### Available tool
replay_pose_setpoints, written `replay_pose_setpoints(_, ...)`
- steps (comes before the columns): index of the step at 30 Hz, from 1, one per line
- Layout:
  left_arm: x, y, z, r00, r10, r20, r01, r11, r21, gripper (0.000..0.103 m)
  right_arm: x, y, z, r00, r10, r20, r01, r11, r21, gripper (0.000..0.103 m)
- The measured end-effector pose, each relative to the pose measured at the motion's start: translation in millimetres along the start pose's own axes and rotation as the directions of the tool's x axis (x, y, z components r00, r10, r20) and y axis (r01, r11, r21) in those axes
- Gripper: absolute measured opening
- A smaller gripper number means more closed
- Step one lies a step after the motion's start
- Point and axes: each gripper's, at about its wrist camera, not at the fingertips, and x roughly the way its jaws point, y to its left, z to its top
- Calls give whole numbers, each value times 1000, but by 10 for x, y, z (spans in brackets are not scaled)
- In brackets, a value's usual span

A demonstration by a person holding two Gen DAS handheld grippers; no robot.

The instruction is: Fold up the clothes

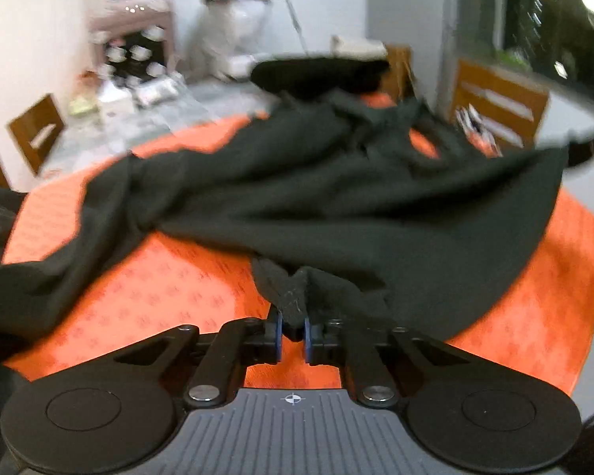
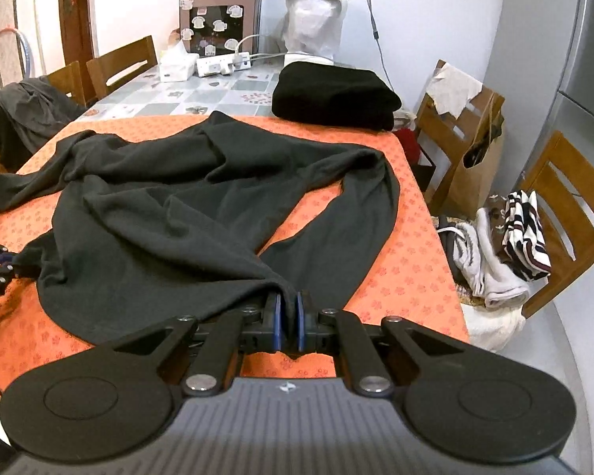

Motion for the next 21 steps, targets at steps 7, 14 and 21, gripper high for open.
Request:
replay_pose_setpoints(7,-1082,156,242,979,60,197,-25,984,-174,11,-356,100,-3,998,33,48,-33,999,5,9)
replay_pose_setpoints(14,-1990,151,50,979,38,198,0,982,-191,11,-1078,175,-185,994,55,89,-58,998,29,9)
replay_pose_setpoints(21,-2294,-81,-512,998,-64,26,69,973,-219,11,-1592,253,-650,998,52,21,-53,997,51,9)
